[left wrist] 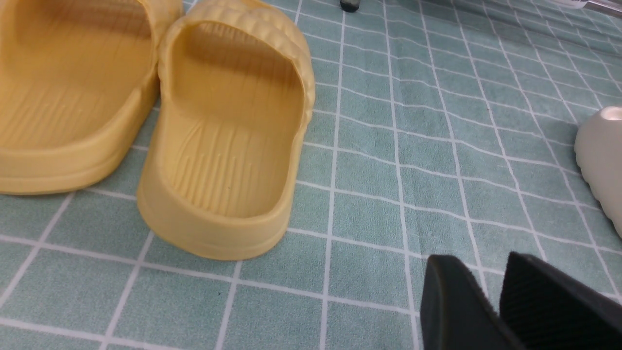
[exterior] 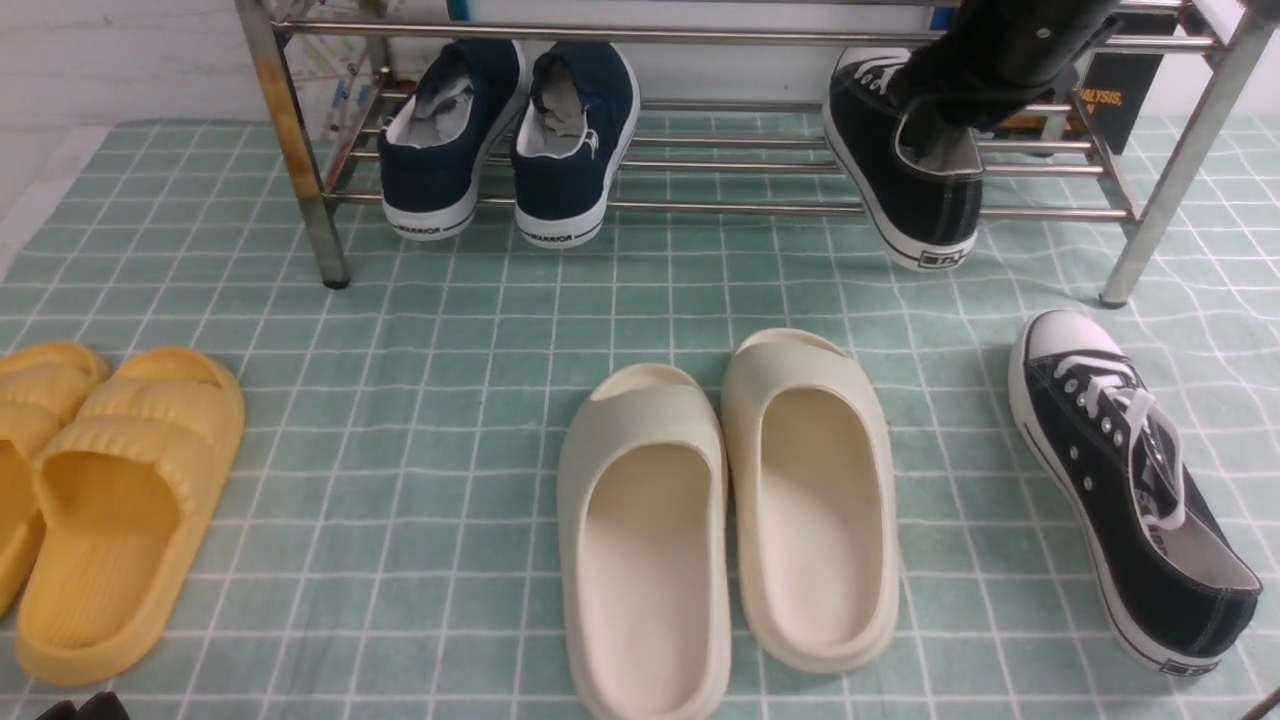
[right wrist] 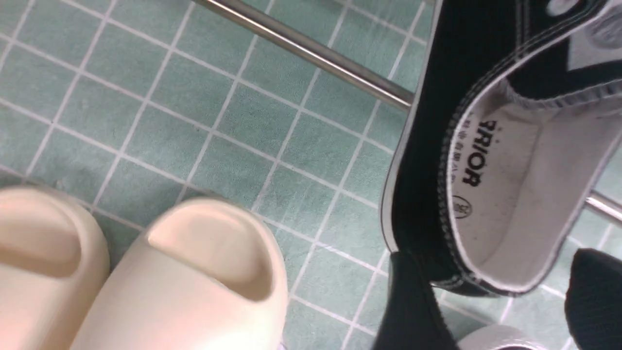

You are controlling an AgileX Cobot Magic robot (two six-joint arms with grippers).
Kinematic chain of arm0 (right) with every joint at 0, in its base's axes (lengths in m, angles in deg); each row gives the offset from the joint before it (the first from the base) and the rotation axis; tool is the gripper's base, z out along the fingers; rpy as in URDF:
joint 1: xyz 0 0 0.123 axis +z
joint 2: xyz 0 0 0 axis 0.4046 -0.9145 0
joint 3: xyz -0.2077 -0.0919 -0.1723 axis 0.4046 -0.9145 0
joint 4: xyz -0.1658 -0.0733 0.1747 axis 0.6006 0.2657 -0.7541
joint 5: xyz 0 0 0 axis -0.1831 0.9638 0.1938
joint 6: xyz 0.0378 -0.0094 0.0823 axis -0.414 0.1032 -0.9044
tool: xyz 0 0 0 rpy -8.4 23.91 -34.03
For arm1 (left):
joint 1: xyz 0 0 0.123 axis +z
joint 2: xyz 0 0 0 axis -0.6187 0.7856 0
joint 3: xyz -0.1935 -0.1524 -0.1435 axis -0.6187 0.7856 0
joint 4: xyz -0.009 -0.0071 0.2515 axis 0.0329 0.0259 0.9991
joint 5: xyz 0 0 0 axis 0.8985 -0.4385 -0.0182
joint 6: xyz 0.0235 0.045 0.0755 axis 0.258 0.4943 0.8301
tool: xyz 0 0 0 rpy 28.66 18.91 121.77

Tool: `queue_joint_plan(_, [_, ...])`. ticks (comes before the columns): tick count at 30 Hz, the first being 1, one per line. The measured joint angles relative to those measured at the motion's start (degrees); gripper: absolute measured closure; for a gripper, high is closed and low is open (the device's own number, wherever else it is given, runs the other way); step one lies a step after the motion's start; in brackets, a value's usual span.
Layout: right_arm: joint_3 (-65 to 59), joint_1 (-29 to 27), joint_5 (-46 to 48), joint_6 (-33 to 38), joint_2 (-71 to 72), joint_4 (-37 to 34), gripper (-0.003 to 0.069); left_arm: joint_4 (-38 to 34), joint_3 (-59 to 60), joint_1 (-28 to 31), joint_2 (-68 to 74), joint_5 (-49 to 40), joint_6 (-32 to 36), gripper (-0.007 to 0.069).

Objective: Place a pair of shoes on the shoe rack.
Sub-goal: Use the right arm to put a shoe into the shoe rack, then use the right arm to grab the shoe closest to it

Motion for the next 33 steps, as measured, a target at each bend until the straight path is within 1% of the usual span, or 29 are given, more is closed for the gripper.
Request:
queue_joint_plan(1, [-1.22, -0.08, 0.01, 0.25, 1.46, 0.00, 0.0255, 0.00, 0.00, 0.00, 0.00, 0.00, 0.00, 0.0448])
queue_joint_plan(2, [-3.24, -0.21, 0.07, 0.50, 3.34, 0.00, 0.0295, 0.00, 0.00, 0.00, 0.00, 0.00, 0.00, 0.0447])
queue_joint_plan(3, [-3.63, -0.21, 0.07, 0.50, 3.66, 0.00, 0.0302, 0.00, 0.00, 0.00, 0.00, 0.00, 0.00, 0.0447])
queue_joint_plan(4, [-7.95, -0.63, 0.07, 0.88, 6.69, 0.27, 0.0362, 0.00, 0.00, 0.00, 0.00, 0.00, 0.00, 0.0447])
queue_joint_plan(6, [-12.54, -1.17, 0.16, 1.06, 9.39, 0.94, 0.0439, 0.00, 0.00, 0.00, 0.00, -0.11, 0.00, 0.0446])
queue_joint_plan(9, [-21.76, -3.45, 0.08, 1.12, 13.79, 2.48, 0.0566, 0.00, 0.00, 0.00, 0.00, -0.37, 0.00, 0.0443])
queue_joint_plan(10, [-25.24, -5.05, -0.34, 0.90, 15.07, 2.91, 0.0606, 0.00, 0.00, 0.00, 0.00, -0.49, 0.00, 0.0442])
queue_joint_plan(11, [-25.79, -5.34, -0.34, 0.82, 15.26, 2.91, 0.0613, 0.00, 0.00, 0.00, 0.00, -0.49, 0.00, 0.0442])
queue_joint_plan(12, [-29.51, -8.02, -2.15, -0.42, 16.17, 2.91, 0.0657, 0.00, 0.00, 0.00, 0.00, -0.67, 0.00, 0.0442])
queue_joint_plan(13, [-29.88, -8.37, -2.40, -0.58, 16.25, 2.91, 0.0659, 0.00, 0.00, 0.00, 0.00, -0.67, 0.00, 0.0442])
queue_joint_plan(14, [-32.64, -11.02, -3.41, -1.63, 16.42, 2.08, 0.0663, 0.00, 0.00, 0.00, 0.00, -0.67, 0.00, 0.0442])
queue_joint_plan(16, [-35.67, -13.59, -3.56, -1.88, 16.42, 0.32, 0.0663, 0.00, 0.00, 0.00, 0.00, -0.67, 0.00, 0.0441])
queue_joint_plan(17, [-35.67, -13.59, -3.56, -1.88, 16.42, 0.32, 0.0663, 0.00, 0.00, 0.00, 0.00, -0.67, 0.00, 0.0441])
queue_joint_plan(19, [-39.40, -14.53, -2.91, -0.39, 16.95, -1.80, 0.0663, 0.00, 0.00, 0.00, 0.00, -0.67, 0.00, 0.0438])
queue_joint_plan(25, [-48.78, -11.44, -4.61, 0.50, 22.82, -3.23, 0.0662, 0.00, 0.00, 0.00, 0.00, -0.67, 0.00, 0.0433])
queue_joint_plan(27, [-53.83, -8.98, -5.87, -0.76, 27.29, -3.15, 0.0659, 0.00, 0.00, 0.00, 0.00, -0.67, 0.00, 0.0428])
queue_joint_plan(28, [-54.23, -8.81, -5.93, -0.86, 27.95, -3.10, 0.0659, 0.00, 0.00, 0.00, 0.00, -0.67, 0.00, 0.0428])
queue_joint_plan(29, [-57.83, -7.22, -6.45, -1.97, 30.40, -3.03, 0.0659, 0.00, 0.00, 0.00, 0.00, -0.67, 0.00, 0.0427])
queue_joint_plan(30, [-58.24, -7.06, -6.45, -2.06, 30.93, -2.96, 0.0659, 0.00, 0.00, 0.00, 0.00, -0.67, 0.00, 0.0426])
queue_joint_plan(33, [-64.67, -4.43, -7.43, -2.86, 33.69, -2.72, 0.0657, 0.00, 0.00, 0.00, 0.00, -0.67, 0.00, 0.0424])
